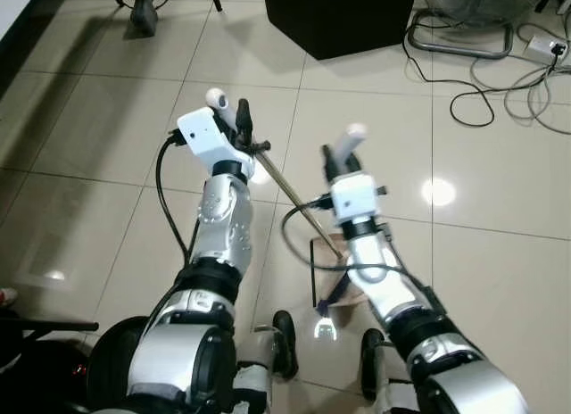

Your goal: Sweep floor

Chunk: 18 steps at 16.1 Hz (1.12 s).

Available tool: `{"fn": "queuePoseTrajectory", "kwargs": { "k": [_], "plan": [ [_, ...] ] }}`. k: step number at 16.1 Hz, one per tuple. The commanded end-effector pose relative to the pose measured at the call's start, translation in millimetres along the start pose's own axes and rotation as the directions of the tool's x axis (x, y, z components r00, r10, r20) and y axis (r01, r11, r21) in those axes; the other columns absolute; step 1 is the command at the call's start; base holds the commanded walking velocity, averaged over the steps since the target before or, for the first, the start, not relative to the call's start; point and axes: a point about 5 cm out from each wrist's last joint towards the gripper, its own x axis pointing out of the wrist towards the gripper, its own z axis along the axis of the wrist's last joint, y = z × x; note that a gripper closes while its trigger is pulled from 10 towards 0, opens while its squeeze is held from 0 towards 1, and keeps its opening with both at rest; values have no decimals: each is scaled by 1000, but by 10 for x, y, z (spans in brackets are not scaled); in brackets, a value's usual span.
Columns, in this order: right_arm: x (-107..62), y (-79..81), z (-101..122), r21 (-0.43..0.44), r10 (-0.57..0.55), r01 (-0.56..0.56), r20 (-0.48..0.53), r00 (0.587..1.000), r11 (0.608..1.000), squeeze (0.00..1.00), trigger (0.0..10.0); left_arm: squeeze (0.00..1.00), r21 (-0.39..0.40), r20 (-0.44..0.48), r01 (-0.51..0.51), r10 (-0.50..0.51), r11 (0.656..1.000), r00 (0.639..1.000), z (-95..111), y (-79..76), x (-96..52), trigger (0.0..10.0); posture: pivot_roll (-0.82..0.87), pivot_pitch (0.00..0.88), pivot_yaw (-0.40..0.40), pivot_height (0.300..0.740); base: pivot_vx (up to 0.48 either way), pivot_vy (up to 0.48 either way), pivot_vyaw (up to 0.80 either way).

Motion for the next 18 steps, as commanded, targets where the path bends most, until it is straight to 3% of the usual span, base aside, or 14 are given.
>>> {"fn": "queuePoseTrajectory", "kwargs": {
  "k": [1, 3, 4, 6, 8, 9, 10, 11, 13, 16, 18],
  "plan": [
    [-63, -43, -97, 15, -31, 32, -67, 997, 999, 0, 10000, 0, 31, 39, 30, -31, 999, 999, 97, 25, 14, 10000, 141, 225, 127, 740, 0, 0, 0],
    [-107, -344, -107, 38, -146, 148, -60, 988, 988, 0, 10000, 0, 170, 103, 95, -114, 981, 988, 448, 139, 169, 10000, 106, 167, 117, 740, 0, 0, 0],
    [-135, -413, -112, 35, -168, 170, -58, 984, 985, 0, 10000, 0, 178, 113, 121, -143, 976, 983, 545, 155, 200, 10000, 98, 157, 115, 740, 0, 0, 0],
    [-231, -497, -111, 43, -146, 149, -59, 988, 988, 0, 10000, 0, 197, 37, 189, -200, 962, 979, 634, 239, 258, 10000, 53, 96, 120, 740, 0, 0, 0],
    [-321, -569, -20, 54, -124, 125, -31, 992, 991, 0, 10000, 0, 173, -16, 149, -148, 974, 989, 671, 446, 234, 10000, 22, 45, 118, 740, 0, 0, 0],
    [-319, -584, -16, 58, -127, 129, -35, 991, 990, 0, 10000, 0, 178, -23, 141, -139, 974, 990, 668, 469, 235, 10000, 19, 38, 117, 740, 0, 0, 0],
    [-290, -646, 103, 82, -136, 138, -24, 990, 987, 0, 10000, 0, 244, -82, 98, -80, 965, 993, 621, 658, 149, 10000, 1, 9, 112, 740, 0, 0, 0],
    [-280, -662, 146, 90, -133, 134, -22, 991, 987, 0, 10000, 0, 271, -109, 90, -63, 958, 992, 587, 722, 104, 10000, -3, 5, 110, 740, 0, 0, 0],
    [-255, -727, 301, 120, -121, 125, -38, 992, 985, 0, 10000, 0, 409, -207, 146, -65, 901, 976, 403, 893, -168, 10000, -19, 0, 99, 740, 0, 0, 0],
    [-255, -782, 437, 123, -102, 111, -76, 992, 986, 0, 10000, 0, 385, -239, 124, -31, 914, 970, 307, 1003, -412, 10000, -27, 0, 84, 740, 0, 0, 0],
    [-229, -873, 624, 150, -103, 117, -100, 990, 982, 0, 10000, 0, 412, -253, 137, -31, 901, 967, 247, 1012, -765, 10000, -17, 0, 70, 740, 0, 0, 0]
  ]
}}
